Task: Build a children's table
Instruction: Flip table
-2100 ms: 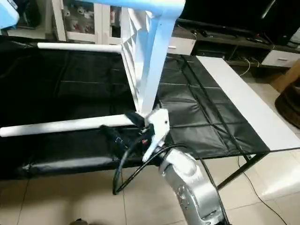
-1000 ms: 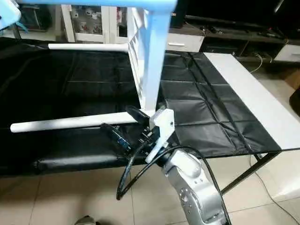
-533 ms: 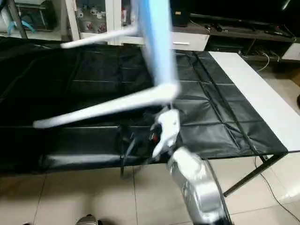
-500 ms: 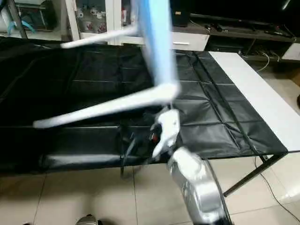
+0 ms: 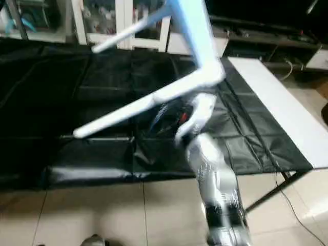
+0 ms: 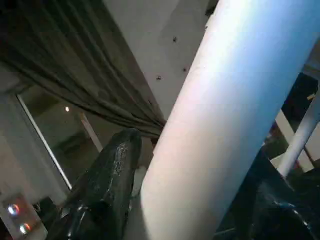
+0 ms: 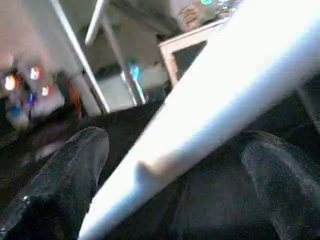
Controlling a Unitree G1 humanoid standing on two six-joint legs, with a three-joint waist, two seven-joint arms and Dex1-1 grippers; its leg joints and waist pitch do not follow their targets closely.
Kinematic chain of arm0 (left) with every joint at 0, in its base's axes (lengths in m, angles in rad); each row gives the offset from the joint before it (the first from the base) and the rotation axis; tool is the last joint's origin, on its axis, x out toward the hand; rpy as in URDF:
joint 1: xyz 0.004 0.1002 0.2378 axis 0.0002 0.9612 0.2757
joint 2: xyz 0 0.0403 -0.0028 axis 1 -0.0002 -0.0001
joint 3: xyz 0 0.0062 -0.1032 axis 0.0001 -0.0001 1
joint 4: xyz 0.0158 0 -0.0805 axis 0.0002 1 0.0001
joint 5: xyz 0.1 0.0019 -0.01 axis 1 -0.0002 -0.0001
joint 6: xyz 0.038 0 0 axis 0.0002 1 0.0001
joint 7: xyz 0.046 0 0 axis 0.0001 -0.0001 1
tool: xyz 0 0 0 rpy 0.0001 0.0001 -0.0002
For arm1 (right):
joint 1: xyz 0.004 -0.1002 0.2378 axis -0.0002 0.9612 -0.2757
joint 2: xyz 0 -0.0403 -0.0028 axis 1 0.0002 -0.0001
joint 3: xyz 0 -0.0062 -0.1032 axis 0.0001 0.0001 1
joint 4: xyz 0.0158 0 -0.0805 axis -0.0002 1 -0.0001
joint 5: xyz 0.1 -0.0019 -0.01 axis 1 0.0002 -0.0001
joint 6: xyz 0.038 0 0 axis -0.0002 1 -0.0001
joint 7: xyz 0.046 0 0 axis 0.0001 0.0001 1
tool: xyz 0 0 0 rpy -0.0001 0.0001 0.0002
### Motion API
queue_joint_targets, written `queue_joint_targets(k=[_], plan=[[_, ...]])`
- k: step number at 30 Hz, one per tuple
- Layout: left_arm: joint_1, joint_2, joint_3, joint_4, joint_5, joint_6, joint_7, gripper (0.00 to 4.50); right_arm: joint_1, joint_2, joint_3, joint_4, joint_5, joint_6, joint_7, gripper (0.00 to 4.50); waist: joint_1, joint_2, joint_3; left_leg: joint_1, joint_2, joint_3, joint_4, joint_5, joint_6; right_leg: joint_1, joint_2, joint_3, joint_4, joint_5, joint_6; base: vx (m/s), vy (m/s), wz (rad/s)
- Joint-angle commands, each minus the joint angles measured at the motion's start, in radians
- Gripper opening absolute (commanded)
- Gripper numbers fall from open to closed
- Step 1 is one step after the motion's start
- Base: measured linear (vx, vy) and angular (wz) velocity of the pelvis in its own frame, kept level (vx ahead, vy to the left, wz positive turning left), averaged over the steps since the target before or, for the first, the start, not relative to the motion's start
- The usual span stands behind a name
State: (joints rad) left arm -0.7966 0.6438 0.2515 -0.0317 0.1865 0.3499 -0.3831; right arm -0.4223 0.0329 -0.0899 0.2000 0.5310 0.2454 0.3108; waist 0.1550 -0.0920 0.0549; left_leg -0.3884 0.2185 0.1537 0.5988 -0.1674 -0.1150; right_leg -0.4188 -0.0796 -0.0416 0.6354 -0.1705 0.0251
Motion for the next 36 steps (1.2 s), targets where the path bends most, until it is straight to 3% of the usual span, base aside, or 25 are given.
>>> queue_joint_targets(k=[1, 5, 10, 13, 16, 26, 32, 36], plan=[[-0.051, -0.032, 0.064, -0.036, -0.103, 0.033, 0.053, 2.36, -0.027, 0.015, -0.025, 0.078, 0.05, -0.013, 0.045, 4.5, -0.012, 0.021, -0.072, 0.025, 0.0, 0.012, -0.077, -0.218, -0.071, 0.035, -0.042, 0.023, -0.055, -0.149, -0.145, 0.0, 0.0, 0.0], [-0.051, -0.034, 0.06, -0.047, -0.115, 0.052, 0.056, 2.36, -0.099, 0.045, -0.047, 0.188, 0.088, -0.017, 0.115, 4.5, -0.019, 0.02, -0.075, 0.021, 0.0, 0.013, -0.073, -0.187, -0.063, 0.04, -0.041, 0.021, -0.048, -0.1, -0.167, 0.0, 0.0, 0.0], [-0.051, -0.054, 0.069, -0.068, -0.111, 0.079, 0.048, 2.36, -0.225, 0.038, -0.057, 0.406, 0.026, -0.121, 0.185, 4.5, -0.017, 0.016, -0.075, 0.023, 0.0, 0.019, -0.071, -0.15, -0.061, 0.042, -0.041, 0.021, -0.046, -0.073, -0.183, 0.0, 0.0, 0.0], [-0.045, -0.053, 0.071, -0.084, -0.117, 0.095, 0.054, 2.36, -0.274, 0.028, -0.062, 0.484, 0.002, -0.189, 0.199, 4.5, -0.016, 0.016, -0.077, 0.022, 0.0, 0.02, -0.07, -0.131, -0.059, 0.045, -0.042, 0.019, -0.043, -0.058, -0.189, 0.0, 0.0, 0.0], [-0.037, -0.051, 0.077, -0.099, -0.12, 0.11, 0.066, 2.36, -0.31, 0.018, -0.081, 0.535, 0.005, -0.221, 0.21, 4.33, -0.016, 0.01, -0.077, 0.023, 0.0, 0.023, -0.068, -0.121, -0.052, 0.046, -0.04, 0.019, -0.042, -0.041, -0.191, 0.0, 0.0, 0.0], [-0.013, -0.069, 0.116, -0.13, -0.092, 0.154, 0.122, 2.36, -0.313, -0.019, -0.083, 0.528, -0.011, -0.259, 0.285, 3.61, -0.018, 0.004, -0.075, 0.023, 0.002, 0.022, -0.068, -0.14, -0.053, 0.046, -0.04, 0.018, -0.044, -0.067, -0.189, 0.0, 0.0, 0.0], [0.013, -0.077, 0.128, -0.142, -0.096, 0.163, 0.134, 2.35, -0.298, -0.039, -0.09, 0.464, -0.001, -0.24, 0.325, 3.06, -0.019, 0.0, -0.073, 0.024, 0.003, 0.02, -0.068, -0.151, -0.055, 0.044, -0.038, 0.018, -0.045, -0.074, -0.188, 0.0, 0.0, 0.0], [0.021, -0.081, 0.13, -0.142, -0.099, 0.162, 0.134, 2.34, -0.302, -0.048, -0.088, 0.449, -0.001, -0.238, 0.334, 2.76, -0.02, -0.001, -0.071, 0.026, 0.003, 0.018, -0.07, -0.195, -0.065, 0.04, -0.038, 0.017, -0.048, -0.109, -0.185, 0.0, 0.0, 0.0]])
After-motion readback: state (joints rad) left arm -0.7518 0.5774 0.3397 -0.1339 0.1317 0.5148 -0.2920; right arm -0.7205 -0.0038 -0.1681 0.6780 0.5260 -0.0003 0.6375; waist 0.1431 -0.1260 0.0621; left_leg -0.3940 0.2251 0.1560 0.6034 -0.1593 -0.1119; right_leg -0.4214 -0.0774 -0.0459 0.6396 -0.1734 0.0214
